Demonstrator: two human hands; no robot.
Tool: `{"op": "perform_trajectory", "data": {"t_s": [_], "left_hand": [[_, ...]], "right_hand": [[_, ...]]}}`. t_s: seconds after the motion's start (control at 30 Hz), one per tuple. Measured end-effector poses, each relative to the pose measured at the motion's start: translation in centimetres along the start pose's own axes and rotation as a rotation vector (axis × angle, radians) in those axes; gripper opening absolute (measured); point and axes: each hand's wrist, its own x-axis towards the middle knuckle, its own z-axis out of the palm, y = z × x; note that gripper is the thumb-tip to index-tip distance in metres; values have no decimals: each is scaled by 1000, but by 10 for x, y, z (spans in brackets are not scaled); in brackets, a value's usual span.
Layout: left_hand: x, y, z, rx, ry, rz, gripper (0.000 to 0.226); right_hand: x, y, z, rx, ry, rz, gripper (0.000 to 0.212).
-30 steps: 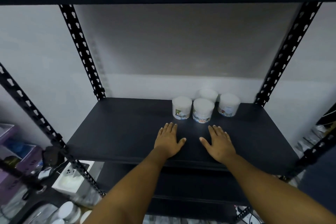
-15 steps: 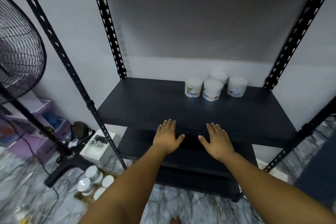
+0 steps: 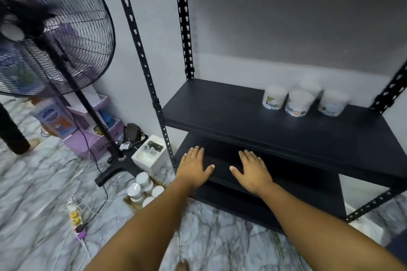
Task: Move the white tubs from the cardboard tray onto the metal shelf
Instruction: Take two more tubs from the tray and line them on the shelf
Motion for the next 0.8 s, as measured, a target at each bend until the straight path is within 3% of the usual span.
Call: {"op": "perform_trajectory", "data": {"t_s": [0.43,0.63,0.8], "left_hand": [[-25,-185,-27,-69,1,-276,75],[-6,-302,-36,-81,-15,-302,69],[18,-387,-35,-95,-98,-331,74]], "right_hand": [[83,-169,80,-76,-169,-245,72],[140,-261,141,-60,-263,-260,70],[187,-314,189,-18,-291,-219,93]]}}
